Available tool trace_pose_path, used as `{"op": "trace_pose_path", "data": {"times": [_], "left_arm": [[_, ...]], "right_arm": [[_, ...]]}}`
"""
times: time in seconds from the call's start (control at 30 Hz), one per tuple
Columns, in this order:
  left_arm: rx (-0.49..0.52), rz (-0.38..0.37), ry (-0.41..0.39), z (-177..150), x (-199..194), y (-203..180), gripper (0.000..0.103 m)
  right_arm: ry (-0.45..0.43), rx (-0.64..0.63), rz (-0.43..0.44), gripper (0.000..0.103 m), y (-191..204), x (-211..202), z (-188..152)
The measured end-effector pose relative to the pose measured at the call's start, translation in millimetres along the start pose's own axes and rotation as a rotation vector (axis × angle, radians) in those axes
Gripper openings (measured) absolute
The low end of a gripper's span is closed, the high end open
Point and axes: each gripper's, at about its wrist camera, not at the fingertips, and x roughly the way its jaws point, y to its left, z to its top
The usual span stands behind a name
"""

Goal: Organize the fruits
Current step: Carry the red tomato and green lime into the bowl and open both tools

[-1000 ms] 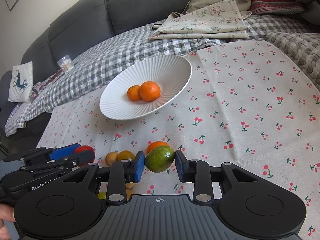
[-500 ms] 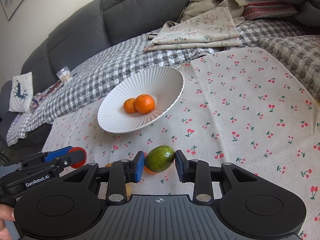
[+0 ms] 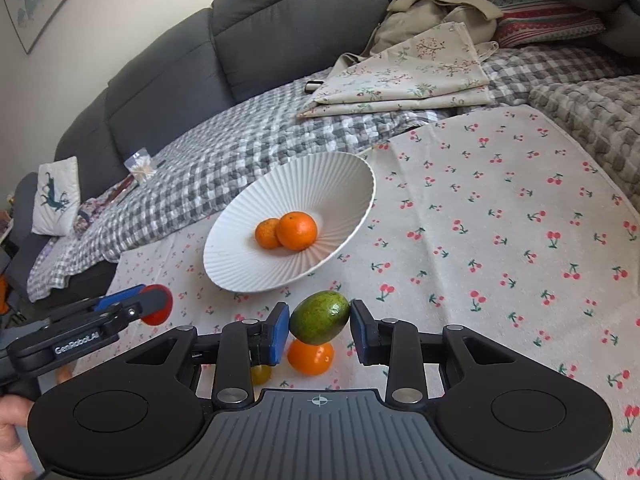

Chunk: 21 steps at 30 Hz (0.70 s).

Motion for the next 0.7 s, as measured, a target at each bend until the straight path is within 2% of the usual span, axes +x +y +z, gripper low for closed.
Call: {"op": "trace_pose_path", "data": {"times": [0.4, 0.7], "left_arm": [[0.064, 0.008, -0.017, 14.1, 30.6, -18.0, 0.033], [0.141, 0.021, -0.005, 20.7, 65.0, -39.8, 0.033]], "right_arm": [[-0.063, 0.006, 0.013, 0.032, -12.7, 19.3, 30.0], [-0.082, -0.055, 0.049, 0.032, 3.4, 44.6, 40.5]]}}
